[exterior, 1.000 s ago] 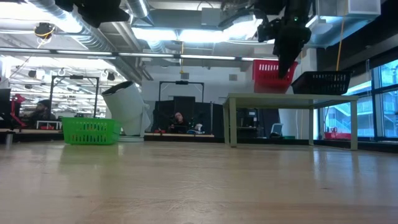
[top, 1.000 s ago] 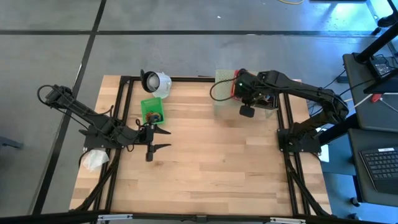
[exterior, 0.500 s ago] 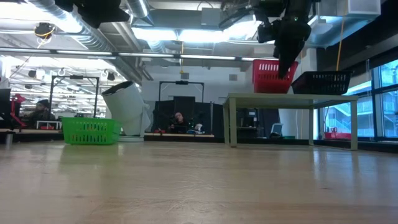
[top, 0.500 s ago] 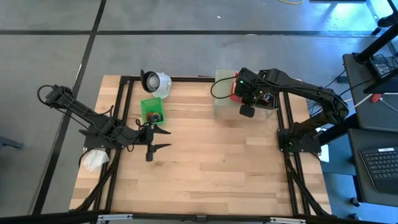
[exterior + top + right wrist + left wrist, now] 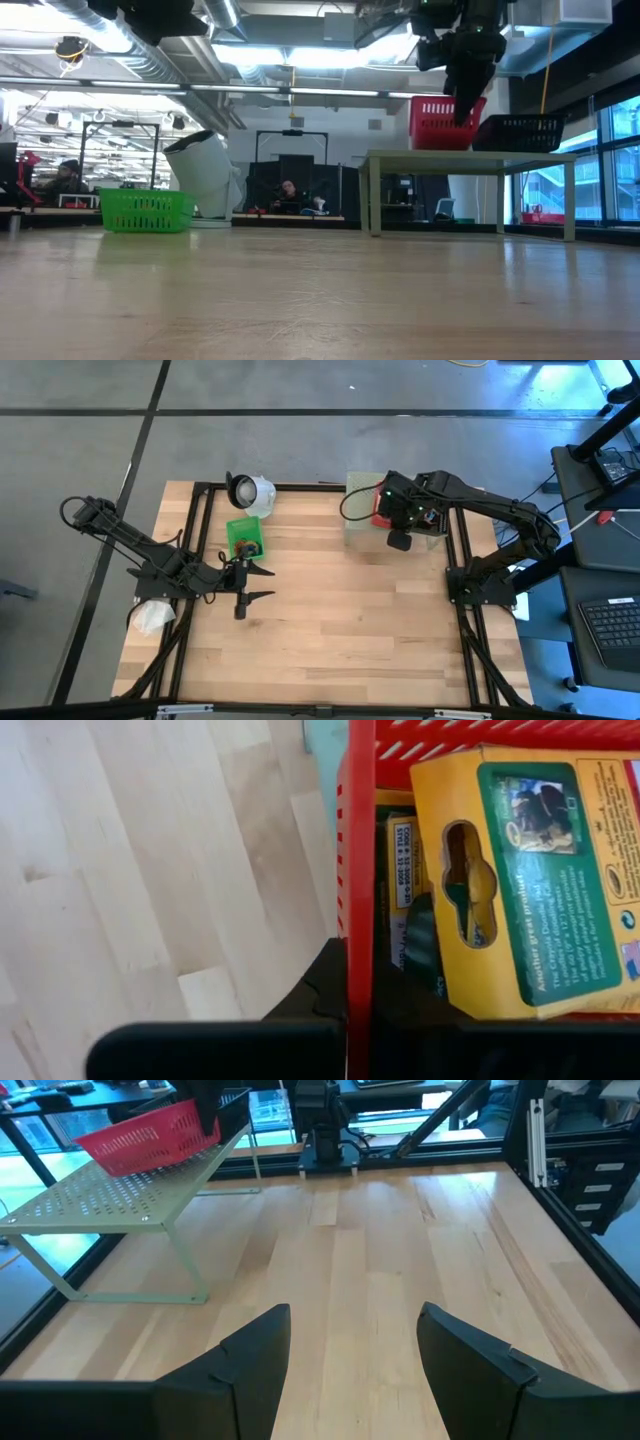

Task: Pick & Place Office Desk Supplies
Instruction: Put the red basket on the shelf

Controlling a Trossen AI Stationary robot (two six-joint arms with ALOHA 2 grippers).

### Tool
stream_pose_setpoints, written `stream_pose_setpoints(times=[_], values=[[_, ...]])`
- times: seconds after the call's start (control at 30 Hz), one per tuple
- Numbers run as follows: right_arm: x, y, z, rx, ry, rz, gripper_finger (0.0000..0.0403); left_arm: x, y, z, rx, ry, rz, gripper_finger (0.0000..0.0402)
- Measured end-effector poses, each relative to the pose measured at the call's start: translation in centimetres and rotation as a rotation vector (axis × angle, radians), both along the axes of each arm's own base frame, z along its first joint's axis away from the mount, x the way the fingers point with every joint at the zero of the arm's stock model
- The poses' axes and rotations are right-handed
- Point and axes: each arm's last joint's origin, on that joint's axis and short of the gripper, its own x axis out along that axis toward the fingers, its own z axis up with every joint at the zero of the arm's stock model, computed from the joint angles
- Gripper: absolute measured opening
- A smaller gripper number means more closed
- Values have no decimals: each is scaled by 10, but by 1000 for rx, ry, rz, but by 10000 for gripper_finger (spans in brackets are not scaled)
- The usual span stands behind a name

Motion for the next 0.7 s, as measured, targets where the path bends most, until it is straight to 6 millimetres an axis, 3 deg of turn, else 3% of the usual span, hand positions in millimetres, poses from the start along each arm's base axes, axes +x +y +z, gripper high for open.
stream_pose_setpoints(times=[0.37,0.7], values=[[-1,1,0,13,13,-14,1,0,0,0,0,0,0,212],[-2,1,0,14,16,-13,39,0,0,0,0,0,0,212]])
